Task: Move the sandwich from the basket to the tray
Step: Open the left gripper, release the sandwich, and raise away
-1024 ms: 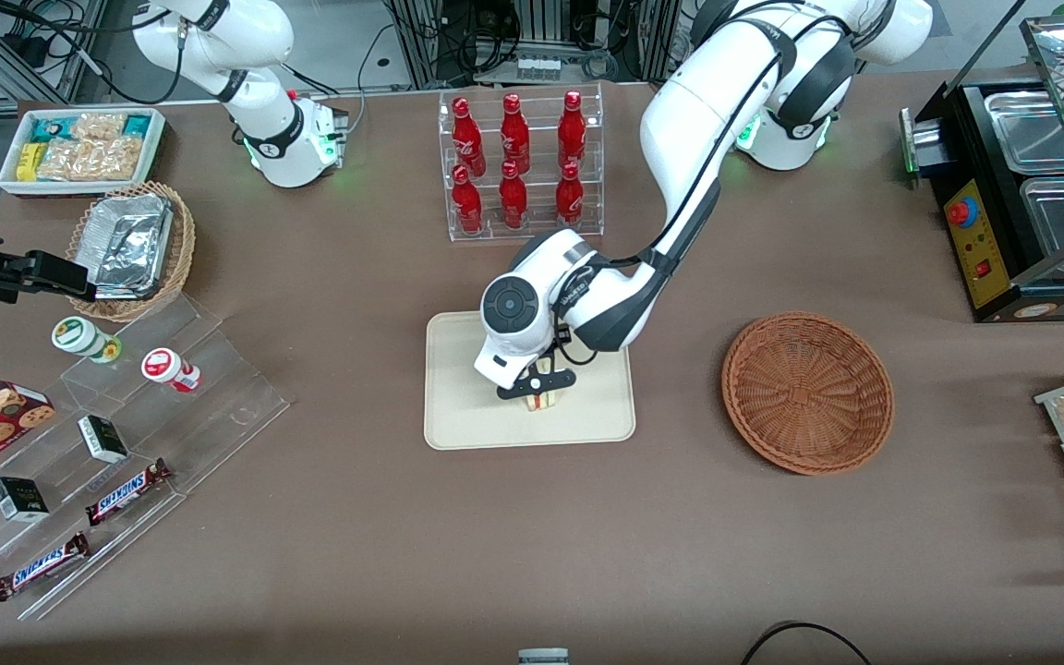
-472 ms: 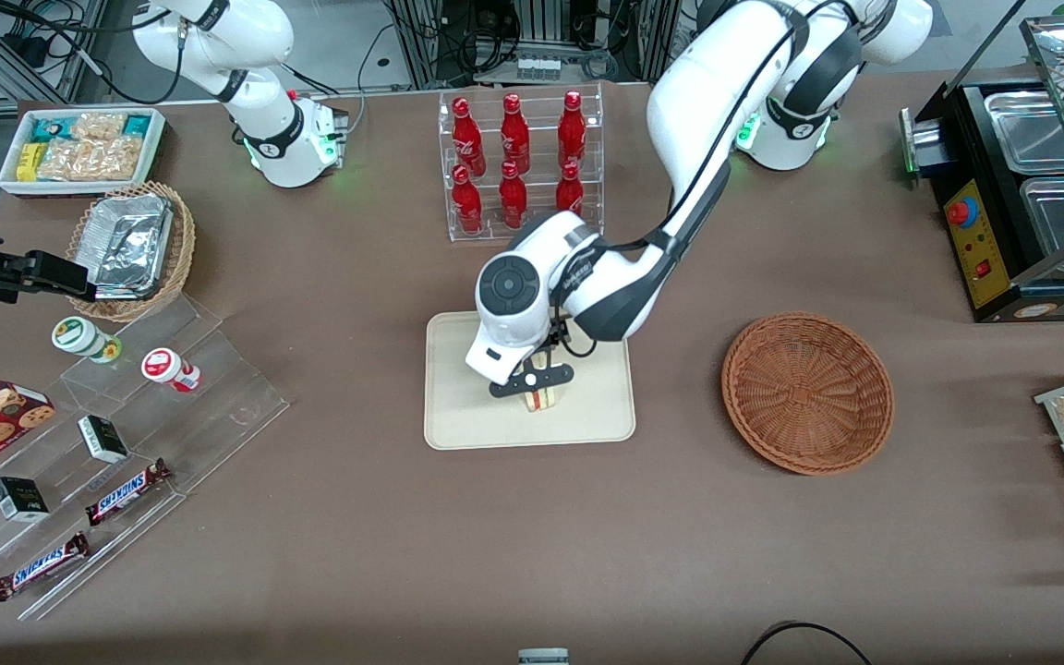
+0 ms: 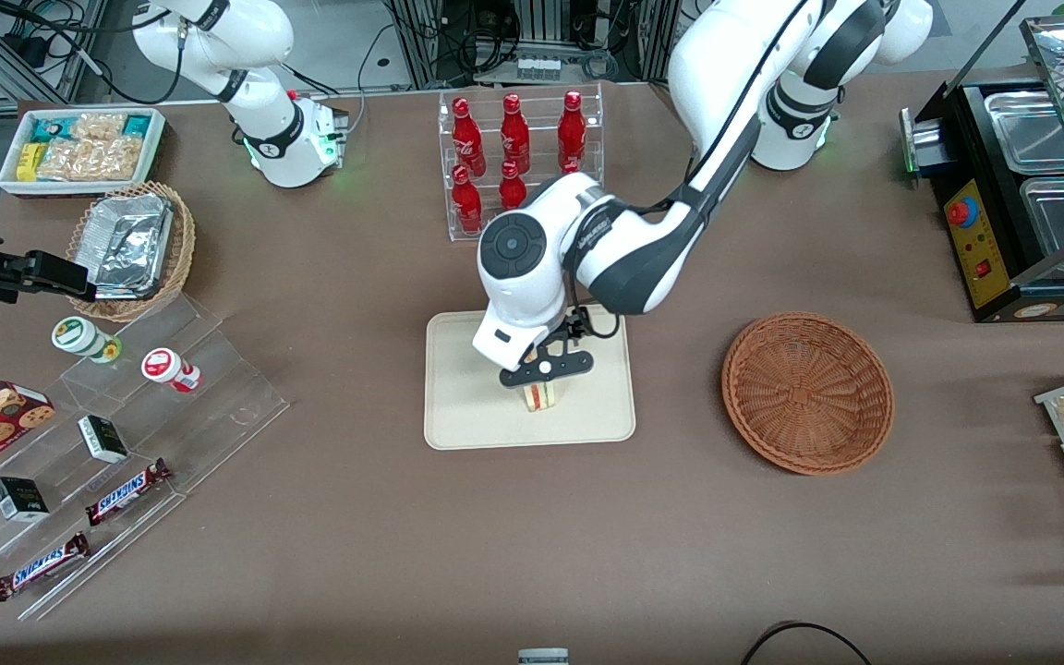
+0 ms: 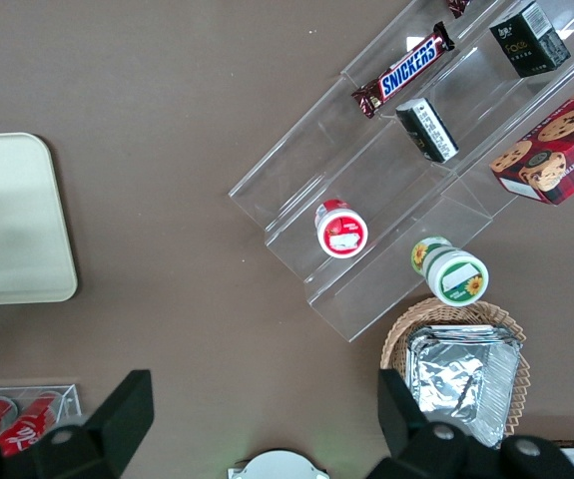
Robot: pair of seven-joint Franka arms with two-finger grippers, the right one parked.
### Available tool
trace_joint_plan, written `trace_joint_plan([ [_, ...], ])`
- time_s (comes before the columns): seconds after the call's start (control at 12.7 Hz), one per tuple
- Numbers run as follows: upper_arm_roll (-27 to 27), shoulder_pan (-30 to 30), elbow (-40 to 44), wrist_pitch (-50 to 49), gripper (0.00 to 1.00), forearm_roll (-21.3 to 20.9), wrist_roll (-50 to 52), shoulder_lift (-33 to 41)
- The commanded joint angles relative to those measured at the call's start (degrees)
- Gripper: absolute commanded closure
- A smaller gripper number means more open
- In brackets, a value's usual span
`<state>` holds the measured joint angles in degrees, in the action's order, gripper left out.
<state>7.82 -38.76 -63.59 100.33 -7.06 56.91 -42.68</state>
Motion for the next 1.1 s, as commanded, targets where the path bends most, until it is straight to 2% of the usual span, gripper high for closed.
trace_joint_plan([
  [0.0, 0.09, 3.15, -3.46, -2.15, 0.00, -0.94, -3.36, 3.82],
  [0.47, 0.17, 13.17, -19.53, 0.65, 0.00, -0.67, -19.53, 17.00],
  [0.71, 0.18, 18.00, -27.88, 5.03, 0.00, -0.50, -26.65, 22.88],
  [1.02, 0.18, 25.03, -35.28, 5.94, 0.00, 3.62, -38.60, 30.27],
])
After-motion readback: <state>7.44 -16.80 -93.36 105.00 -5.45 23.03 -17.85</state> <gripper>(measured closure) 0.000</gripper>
